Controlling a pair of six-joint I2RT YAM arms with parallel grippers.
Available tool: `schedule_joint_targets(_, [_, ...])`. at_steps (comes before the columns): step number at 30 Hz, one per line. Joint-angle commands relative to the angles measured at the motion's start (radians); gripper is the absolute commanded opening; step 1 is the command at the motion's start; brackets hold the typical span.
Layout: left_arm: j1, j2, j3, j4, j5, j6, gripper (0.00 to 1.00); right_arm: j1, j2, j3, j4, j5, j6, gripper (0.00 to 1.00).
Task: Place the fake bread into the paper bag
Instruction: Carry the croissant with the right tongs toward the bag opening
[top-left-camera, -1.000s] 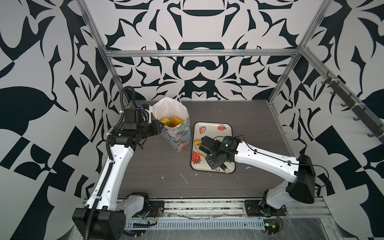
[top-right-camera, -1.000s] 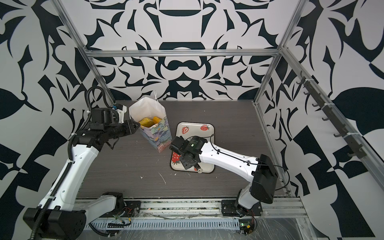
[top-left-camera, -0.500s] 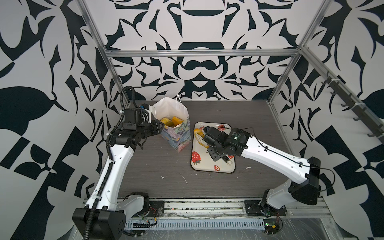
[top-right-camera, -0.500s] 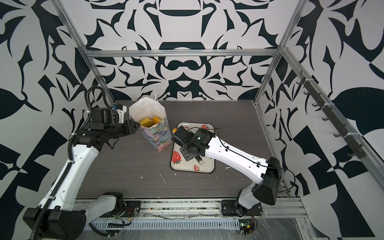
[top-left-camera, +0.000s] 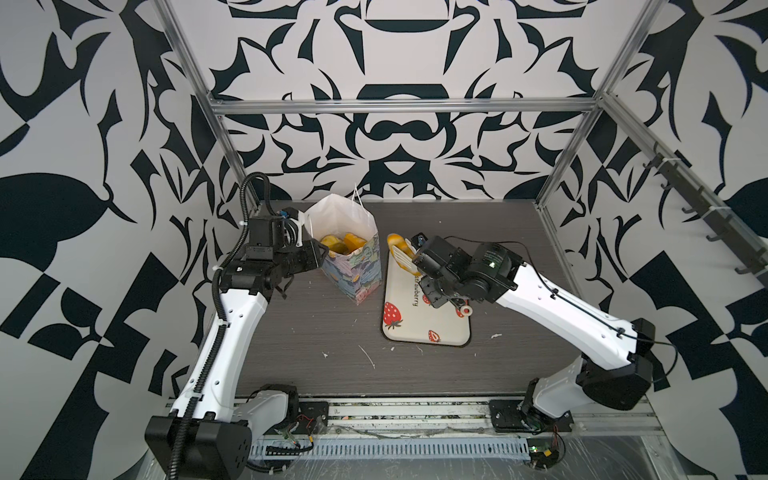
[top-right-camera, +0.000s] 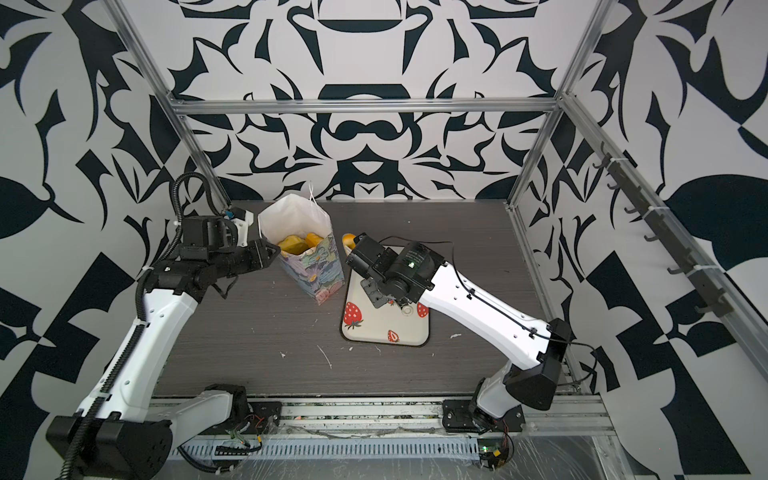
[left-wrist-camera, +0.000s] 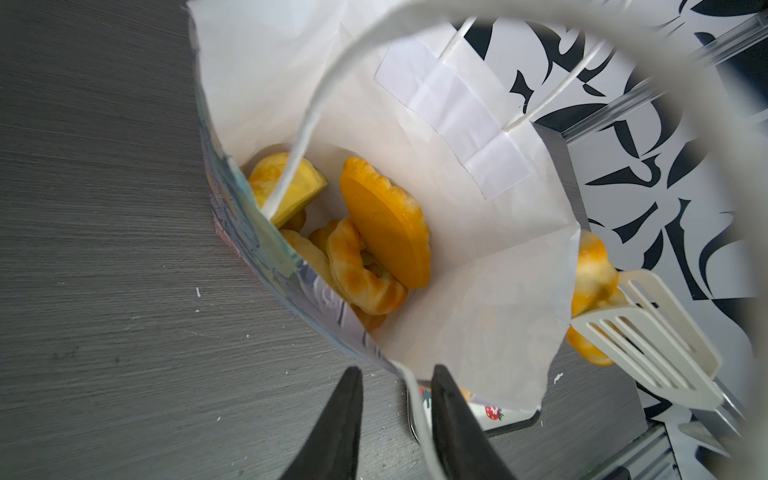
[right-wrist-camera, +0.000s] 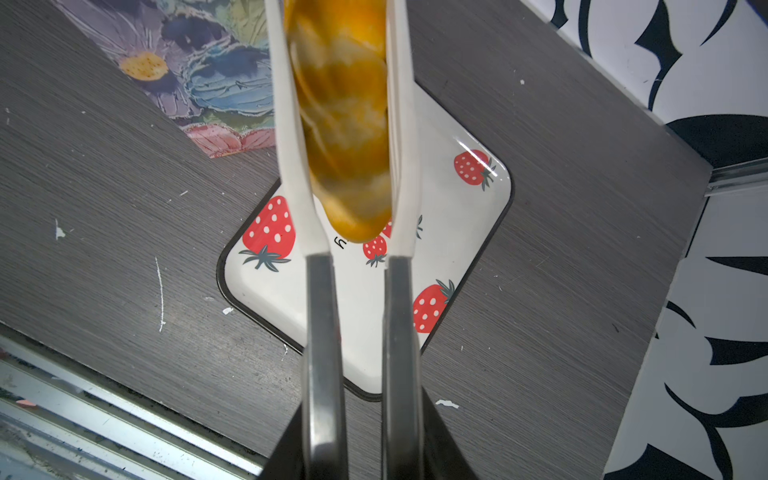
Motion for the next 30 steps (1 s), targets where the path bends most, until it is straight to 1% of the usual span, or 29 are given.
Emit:
schedule_joint_targets(1, [0.000, -0.014, 0.016, -0.028, -0.003, 0.007, 0.32, -0.004, -0.010, 0.088, 0.007, 0.050, -0.025, 0.34])
schedule_joint_targets(8, [0.000, -0.011, 0.018, -0.028, -0.001, 0.007, 0.32, -0.004, 0.039, 0.222, 0.028, 0.046, -0.070, 0.34])
schedule_joint_targets(17, [0.000, -0.008, 0.029, -0.030, 0.004, 0.004, 0.32, -0.004, 0.138, 0.414, 0.066, 0.007, -0.120, 0.34])
schedule_joint_targets(30, [0.000, -0.017, 0.021, -0.029, 0.003, 0.004, 0.32, -0.005, 0.370, 0.755, 0.048, -0.090, -0.148, 0.34])
